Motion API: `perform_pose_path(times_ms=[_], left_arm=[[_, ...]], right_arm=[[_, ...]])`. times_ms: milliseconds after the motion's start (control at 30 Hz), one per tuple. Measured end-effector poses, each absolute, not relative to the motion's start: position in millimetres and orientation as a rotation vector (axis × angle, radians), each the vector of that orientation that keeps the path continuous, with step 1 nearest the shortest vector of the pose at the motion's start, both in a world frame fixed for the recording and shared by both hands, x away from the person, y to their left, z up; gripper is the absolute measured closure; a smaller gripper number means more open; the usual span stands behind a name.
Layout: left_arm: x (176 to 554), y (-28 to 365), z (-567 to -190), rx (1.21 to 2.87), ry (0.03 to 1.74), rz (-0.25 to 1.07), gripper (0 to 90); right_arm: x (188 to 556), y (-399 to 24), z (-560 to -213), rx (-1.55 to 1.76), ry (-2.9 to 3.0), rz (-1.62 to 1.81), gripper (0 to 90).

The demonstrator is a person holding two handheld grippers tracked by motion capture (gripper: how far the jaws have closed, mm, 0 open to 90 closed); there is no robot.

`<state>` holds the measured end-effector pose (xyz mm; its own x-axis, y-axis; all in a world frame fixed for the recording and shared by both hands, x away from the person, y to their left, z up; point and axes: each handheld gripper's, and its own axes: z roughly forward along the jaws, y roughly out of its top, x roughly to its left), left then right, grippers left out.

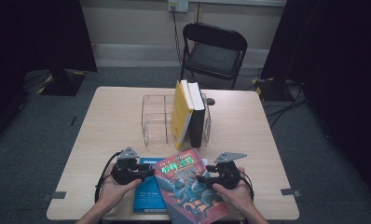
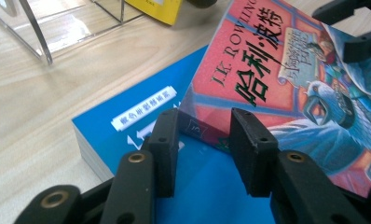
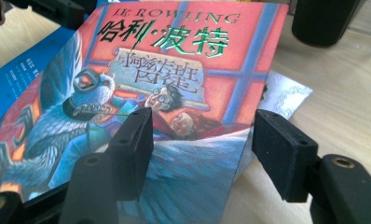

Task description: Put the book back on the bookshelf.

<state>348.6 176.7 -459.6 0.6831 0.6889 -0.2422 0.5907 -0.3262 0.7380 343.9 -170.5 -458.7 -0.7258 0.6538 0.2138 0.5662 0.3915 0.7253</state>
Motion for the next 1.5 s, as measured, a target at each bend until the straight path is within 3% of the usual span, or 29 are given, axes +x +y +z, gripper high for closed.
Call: perform_pose_path(times_ms=[300,467,667,733,800,1233,1367,1500], left_arm=[[350,176,-462,2.013,1.007,0.145,60.1],[332,176,-464,1.985,0.974,0.026,53.2],[332,167,-466,1.961,0.997,-0.018,44.8],[331,159,-465,1.955,1.067,0.033,44.5],[330,153,-463,1.988,1.059,0.086,38.1],[349,175,-465,1.914,1.122,0.097,38.0],[344,177,-467,1.907,1.095,0.085,36.3],[342,175,-468,1.915,1.080,0.101,33.0]], right_arm=[[332,-176,-460,1.124,2.514,1.269,37.7],[332,-178,-462,1.114,2.505,1.300,37.7],[331,-176,-462,1.125,2.502,1.290,37.6],[332,-174,-461,1.130,2.509,1.284,36.7],[332,-173,-461,1.129,2.513,1.274,36.3],[331,-151,-462,1.082,2.548,1.298,34.6],[337,-155,-463,1.091,2.527,1.340,42.4],[352,-152,-461,1.130,2.500,1.340,39.5]])
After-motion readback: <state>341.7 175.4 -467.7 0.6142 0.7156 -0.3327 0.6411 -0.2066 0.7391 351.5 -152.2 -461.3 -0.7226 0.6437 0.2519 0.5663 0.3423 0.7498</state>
